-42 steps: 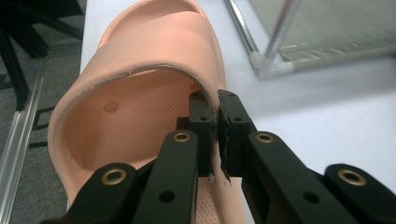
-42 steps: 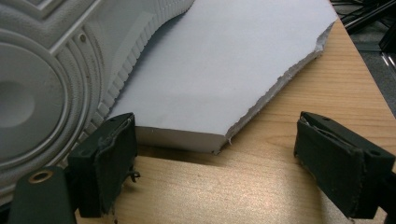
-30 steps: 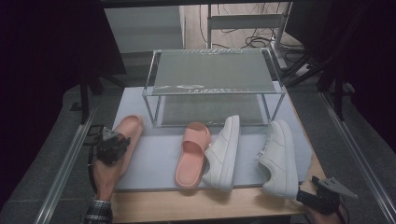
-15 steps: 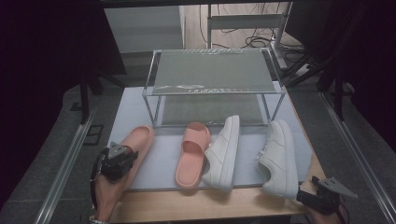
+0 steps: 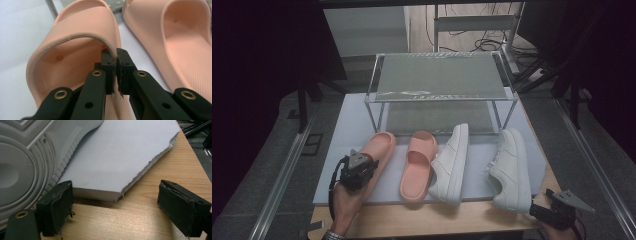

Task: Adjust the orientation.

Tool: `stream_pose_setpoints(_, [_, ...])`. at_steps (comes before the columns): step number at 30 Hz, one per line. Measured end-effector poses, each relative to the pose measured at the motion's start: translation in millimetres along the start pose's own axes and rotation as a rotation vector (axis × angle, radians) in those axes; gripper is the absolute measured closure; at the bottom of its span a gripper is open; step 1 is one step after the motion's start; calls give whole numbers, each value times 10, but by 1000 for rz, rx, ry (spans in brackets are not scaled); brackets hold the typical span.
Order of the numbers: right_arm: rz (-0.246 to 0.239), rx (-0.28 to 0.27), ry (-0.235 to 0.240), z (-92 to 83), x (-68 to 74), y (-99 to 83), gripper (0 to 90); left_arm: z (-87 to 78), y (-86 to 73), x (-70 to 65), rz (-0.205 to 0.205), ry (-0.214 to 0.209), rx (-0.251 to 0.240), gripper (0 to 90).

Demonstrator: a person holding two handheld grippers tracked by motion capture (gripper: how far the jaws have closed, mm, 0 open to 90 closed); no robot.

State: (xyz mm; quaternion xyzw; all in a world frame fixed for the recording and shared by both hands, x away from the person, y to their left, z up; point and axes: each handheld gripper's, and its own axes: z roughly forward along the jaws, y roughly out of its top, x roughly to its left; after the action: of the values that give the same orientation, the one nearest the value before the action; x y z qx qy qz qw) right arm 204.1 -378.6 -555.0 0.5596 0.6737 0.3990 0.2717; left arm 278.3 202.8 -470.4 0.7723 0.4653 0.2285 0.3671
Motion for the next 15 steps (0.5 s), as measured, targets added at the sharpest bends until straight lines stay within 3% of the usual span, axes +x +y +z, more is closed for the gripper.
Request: stream_pose_setpoints(15, [-3, -1, 0, 0, -1, -1, 132, 474, 328, -137, -59, 66, -27, 850])
